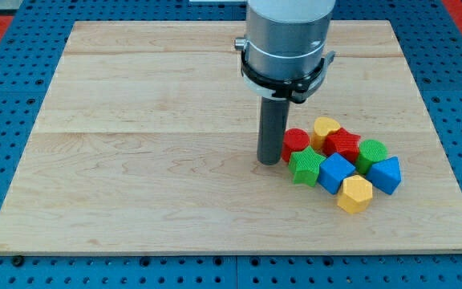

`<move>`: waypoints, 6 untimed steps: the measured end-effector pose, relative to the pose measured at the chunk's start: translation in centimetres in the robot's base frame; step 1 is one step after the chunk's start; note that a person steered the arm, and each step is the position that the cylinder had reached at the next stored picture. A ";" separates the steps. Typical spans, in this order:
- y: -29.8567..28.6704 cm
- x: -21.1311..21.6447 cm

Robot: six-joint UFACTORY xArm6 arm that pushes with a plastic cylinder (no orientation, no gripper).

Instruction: Point your arm below the green star

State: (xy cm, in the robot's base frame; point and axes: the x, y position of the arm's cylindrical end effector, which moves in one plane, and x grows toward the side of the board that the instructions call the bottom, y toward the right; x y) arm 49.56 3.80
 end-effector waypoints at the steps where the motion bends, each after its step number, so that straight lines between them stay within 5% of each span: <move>1: -2.1 4.2; 2: -2.5 7.2; 6: -5.1 6.5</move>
State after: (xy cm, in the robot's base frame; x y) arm 56.02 -1.31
